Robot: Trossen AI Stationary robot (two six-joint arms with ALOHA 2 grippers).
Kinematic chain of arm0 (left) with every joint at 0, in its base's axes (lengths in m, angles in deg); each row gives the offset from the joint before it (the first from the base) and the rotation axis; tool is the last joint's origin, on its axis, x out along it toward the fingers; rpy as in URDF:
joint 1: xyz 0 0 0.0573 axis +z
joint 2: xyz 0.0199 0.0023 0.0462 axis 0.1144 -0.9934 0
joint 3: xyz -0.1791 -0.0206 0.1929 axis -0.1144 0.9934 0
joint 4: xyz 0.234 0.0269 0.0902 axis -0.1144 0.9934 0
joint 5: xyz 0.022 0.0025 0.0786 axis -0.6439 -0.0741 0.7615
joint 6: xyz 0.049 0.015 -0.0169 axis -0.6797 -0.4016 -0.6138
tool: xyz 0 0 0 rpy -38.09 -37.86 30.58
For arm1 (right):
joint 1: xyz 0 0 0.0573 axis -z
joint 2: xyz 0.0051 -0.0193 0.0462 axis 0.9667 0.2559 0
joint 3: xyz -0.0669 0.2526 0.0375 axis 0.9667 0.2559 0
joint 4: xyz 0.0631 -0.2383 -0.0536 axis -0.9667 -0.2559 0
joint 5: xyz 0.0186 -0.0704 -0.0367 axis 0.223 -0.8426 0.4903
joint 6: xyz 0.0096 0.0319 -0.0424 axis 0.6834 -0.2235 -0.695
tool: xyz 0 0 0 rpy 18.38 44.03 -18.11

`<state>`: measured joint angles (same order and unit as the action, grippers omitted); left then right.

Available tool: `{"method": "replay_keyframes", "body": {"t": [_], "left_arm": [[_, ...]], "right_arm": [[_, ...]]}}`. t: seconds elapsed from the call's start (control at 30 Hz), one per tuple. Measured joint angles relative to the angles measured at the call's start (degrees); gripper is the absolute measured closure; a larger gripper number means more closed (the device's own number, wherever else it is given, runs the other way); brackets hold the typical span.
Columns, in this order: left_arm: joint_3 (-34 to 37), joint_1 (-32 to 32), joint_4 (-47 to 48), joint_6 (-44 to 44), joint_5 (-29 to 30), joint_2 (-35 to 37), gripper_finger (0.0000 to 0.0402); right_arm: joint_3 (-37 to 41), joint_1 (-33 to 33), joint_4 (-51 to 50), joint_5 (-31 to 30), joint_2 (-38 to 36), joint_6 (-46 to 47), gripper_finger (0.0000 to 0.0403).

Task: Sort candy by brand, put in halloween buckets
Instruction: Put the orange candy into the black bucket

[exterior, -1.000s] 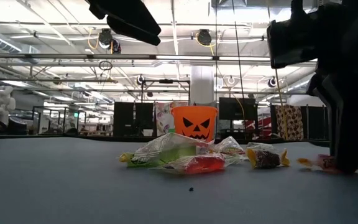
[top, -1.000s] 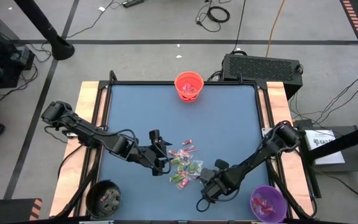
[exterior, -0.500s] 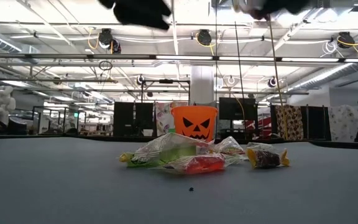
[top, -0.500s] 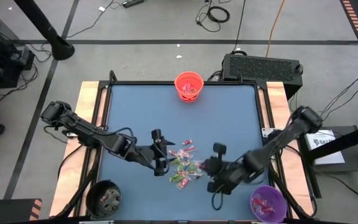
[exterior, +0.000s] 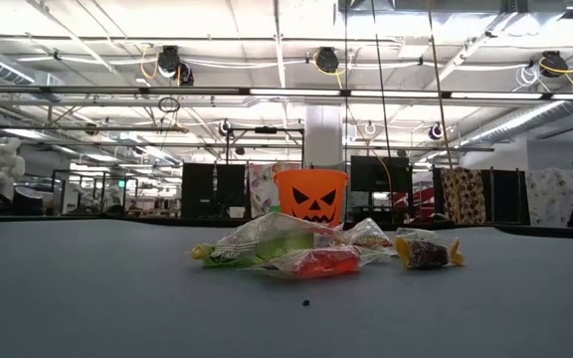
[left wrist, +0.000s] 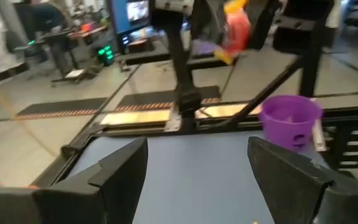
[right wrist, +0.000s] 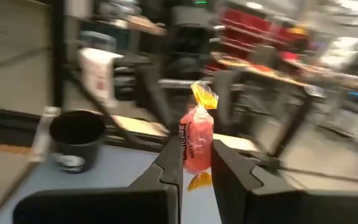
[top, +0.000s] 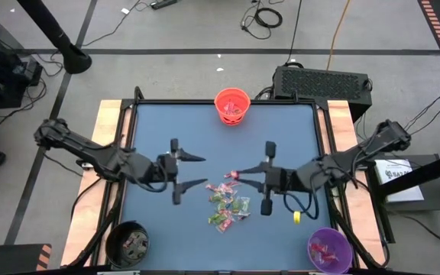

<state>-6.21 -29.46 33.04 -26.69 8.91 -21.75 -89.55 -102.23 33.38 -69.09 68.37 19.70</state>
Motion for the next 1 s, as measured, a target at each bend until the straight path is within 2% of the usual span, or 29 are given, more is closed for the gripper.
{"method": "replay_keyframes", "body": {"t": [0.13,0.2,0.5,0.73,1.0], "left_arm": [[0.4,0.0,1.0,-0.1,-3.2,0.5,0.0118],[1.1,-0.1,1.3,-0.1,-4.8,0.5,0.0118],[1.6,-0.2,-2.3,-3.0,-6.5,0.4,0.0118],[1.6,0.3,-7.4,-4.5,-6.6,-3.6,0.0118],[1.6,2.0,-8.5,-5.6,-6.6,-5.9,0.0118]], "right_arm": [[2.5,2.4,5.1,11.5,1.9,0.5,0.0355],[3.8,3.5,6.9,14.0,2.8,0.5,0.0355],[4.7,7.6,6.5,14.0,5.0,3.4,0.0355],[4.7,9.6,10.0,14.2,9.0,2.6,0.0355],[4.7,10.2,11.4,14.3,9.4,2.7,0.0355]]}}
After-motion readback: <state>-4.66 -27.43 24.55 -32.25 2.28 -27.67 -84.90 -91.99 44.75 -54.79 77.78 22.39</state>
